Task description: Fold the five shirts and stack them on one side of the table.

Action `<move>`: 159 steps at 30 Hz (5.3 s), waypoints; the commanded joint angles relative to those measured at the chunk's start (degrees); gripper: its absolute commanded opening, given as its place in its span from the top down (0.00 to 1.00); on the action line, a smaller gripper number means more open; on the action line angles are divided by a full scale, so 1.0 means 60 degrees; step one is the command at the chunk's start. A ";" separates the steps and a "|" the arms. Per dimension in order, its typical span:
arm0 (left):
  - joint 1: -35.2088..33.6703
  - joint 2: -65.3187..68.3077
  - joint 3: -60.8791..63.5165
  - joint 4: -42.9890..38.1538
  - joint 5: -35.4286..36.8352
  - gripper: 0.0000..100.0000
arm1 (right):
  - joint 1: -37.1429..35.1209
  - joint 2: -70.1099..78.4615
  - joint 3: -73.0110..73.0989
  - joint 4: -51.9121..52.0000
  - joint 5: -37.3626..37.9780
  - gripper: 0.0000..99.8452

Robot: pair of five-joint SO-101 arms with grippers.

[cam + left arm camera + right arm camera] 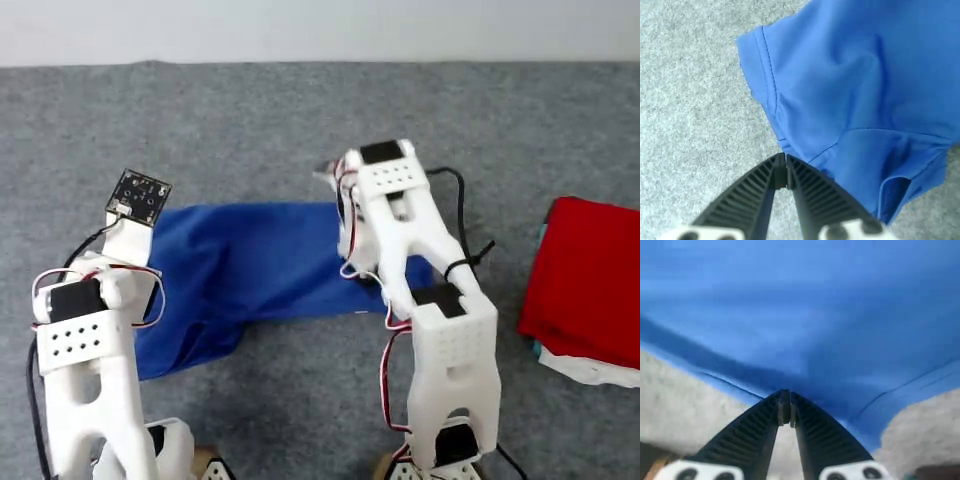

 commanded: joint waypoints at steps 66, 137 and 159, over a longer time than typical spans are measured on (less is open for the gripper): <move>-1.0095 0.0337 -0.1326 0.1333 -0.2505 1.00 | -0.5956 -0.0667 0.0733 -0.2601 0.0117 0.99; -1.0769 0.0249 -0.1326 0.1363 -0.1905 1.00 | -0.8081 0.2073 -0.6374 0.0418 0.1846 0.83; -1.0623 0.0264 -0.0652 0.1114 -0.1963 1.00 | -0.8711 0.5106 -0.8542 -0.0037 0.1319 0.77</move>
